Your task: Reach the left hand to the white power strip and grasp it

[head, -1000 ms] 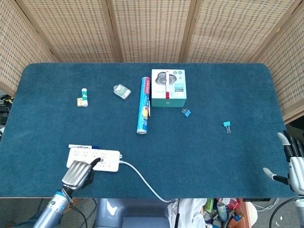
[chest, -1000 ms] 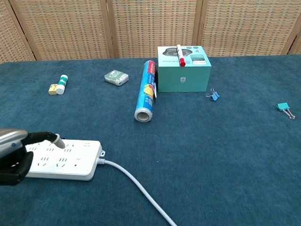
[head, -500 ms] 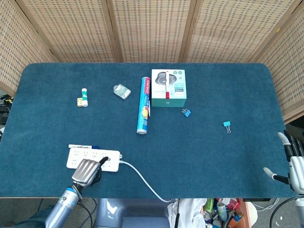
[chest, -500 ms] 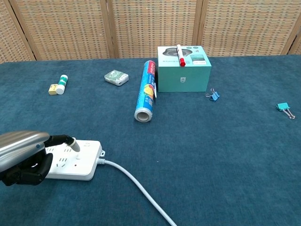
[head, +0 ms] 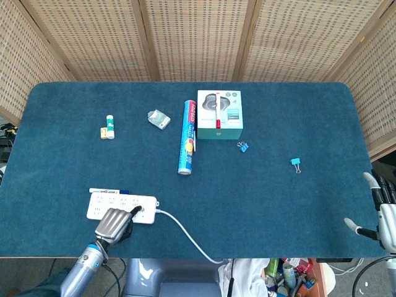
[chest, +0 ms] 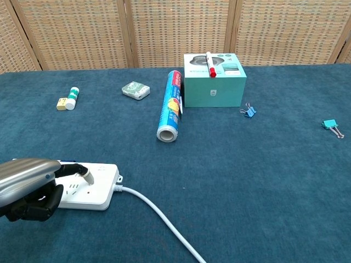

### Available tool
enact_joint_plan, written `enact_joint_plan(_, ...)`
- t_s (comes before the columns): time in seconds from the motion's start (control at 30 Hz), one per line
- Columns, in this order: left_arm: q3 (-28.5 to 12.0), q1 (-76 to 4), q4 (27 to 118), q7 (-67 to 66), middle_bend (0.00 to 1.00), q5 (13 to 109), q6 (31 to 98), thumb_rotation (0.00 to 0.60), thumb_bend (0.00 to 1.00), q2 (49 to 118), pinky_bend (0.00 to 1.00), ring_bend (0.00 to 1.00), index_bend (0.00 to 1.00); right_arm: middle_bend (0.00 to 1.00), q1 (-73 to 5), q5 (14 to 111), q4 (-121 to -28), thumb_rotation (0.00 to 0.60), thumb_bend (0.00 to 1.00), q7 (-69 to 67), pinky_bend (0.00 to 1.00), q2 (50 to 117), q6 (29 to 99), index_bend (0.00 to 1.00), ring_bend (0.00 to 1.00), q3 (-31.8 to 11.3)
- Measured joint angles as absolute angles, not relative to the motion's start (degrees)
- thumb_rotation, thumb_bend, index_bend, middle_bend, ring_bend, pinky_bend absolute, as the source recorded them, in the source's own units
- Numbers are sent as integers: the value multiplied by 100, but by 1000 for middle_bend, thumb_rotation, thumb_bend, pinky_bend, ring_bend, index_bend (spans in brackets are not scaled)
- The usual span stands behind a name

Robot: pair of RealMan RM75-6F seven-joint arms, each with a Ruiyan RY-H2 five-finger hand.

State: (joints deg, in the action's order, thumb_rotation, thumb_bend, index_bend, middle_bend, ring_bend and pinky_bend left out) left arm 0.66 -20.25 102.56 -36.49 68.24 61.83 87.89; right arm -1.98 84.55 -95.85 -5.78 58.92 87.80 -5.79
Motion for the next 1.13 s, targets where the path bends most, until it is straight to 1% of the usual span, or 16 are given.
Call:
enact_joint_plan(0.27, 79, -2063, 10307, -3537, 1000, 6814, 6266, 600, 1000, 8764, 1000, 989, 254, 0, -188, 8465, -9588, 600, 0, -599, 0, 5883, 8800, 0, 0, -578)
enact_joint_plan(0.43, 12, -1974, 10351, -3078, 1000, 7439, 6734, 600, 963, 8635, 1000, 988, 254, 0, -183, 8459, -9582, 600, 0, -620, 0, 5879, 8802, 0, 0, -581)
enact_joint_plan(0.5, -34, -1907, 10364, -2881, 1000, 7772, 7046, 600, 661, 8507, 1000, 988, 256, 0, -184, 8474, -9587, 600, 0, -617, 0, 5879, 8805, 0, 0, -578)
enact_joint_plan(0.53, -63, -1845, 10366, -2748, 1000, 8018, 7311, 600, 367, 8386, 1000, 988, 261, 0, -184, 8485, -9590, 600, 0, -613, 0, 5880, 8807, 0, 0, -574)
enact_joint_plan(0.57, -85, -1791, 10362, -2636, 1000, 8201, 7528, 587, 136, 8282, 1000, 988, 266, 0, -184, 8496, -9594, 600, 0, -610, 0, 5883, 8810, 0, 0, -570)
enact_joint_plan(0.63, -138, -1632, 10348, -2365, 1000, 8532, 8061, 478, 0, 7990, 1000, 988, 276, 0, -186, 8526, -9608, 600, 0, -586, 0, 5889, 8815, 0, 0, -560)
enact_joint_plan(0.67, -155, -1563, 10342, -2223, 1000, 8614, 8272, 392, 0, 7851, 1000, 988, 280, 0, -187, 8536, -9613, 600, 0, -568, 0, 5892, 8818, 0, 0, -556)
enact_joint_plan(0.73, -190, -1416, 10303, -1847, 1000, 8728, 8624, 285, 0, 7547, 1000, 988, 289, 0, -188, 8564, -9626, 600, 0, -525, 0, 5901, 8826, 0, 0, -545)
enact_joint_plan(0.83, -242, -1255, 10129, -1446, 1000, 8846, 8894, 171, 0, 7307, 998, 984, 290, 0, -186, 8607, -9649, 600, 0, -438, 0, 5922, 8844, 0, 0, -527)
enact_joint_plan(0.87, -271, -1183, 10008, -1289, 973, 8889, 9039, 134, 0, 7242, 945, 930, 249, 0, -186, 8615, -9655, 600, 0, -415, 0, 5929, 8848, 0, 0, -523)
enact_joint_plan(0.9, -296, -1132, 9898, -1152, 912, 8918, 9158, 115, 0, 7206, 851, 853, 195, 0, -185, 8628, -9664, 600, 0, -383, 0, 5937, 8854, 0, 0, -516)
enact_joint_plan(0.93, -326, -1072, 9740, -940, 724, 8955, 9302, 89, 0, 7174, 610, 647, 106, 0, -185, 8639, -9670, 600, 0, -360, 0, 5944, 8858, 0, 0, -511)
enact_joint_plan(0.97, -343, -1029, 9623, -766, 438, 8976, 9387, 77, 0, 7156, 319, 368, 30, 0, -184, 8651, -9677, 600, 0, -338, 0, 5951, 8862, 0, 0, -506)
enact_joint_plan(1.03, -354, -927, 9384, -363, 73, 8975, 9488, 104, 0, 7088, 25, 49, 0, 0, -184, 8668, -9690, 600, 0, -286, 0, 5966, 8875, 0, 0, -500)
enact_joint_plan(1.07, -348, -892, 9311, -223, 1, 8945, 9477, 154, 0, 7038, 0, 0, 0, 0, -183, 8674, -9695, 600, 0, -262, 0, 5973, 8880, 0, 0, -497)
enact_joint_plan(1.13, -329, -855, 9266, -59, 0, 8860, 9347, 262, 0, 6893, 0, 0, 0, 0, -181, 8687, -9705, 600, 0, -205, 0, 5992, 8887, 0, 0, -488)
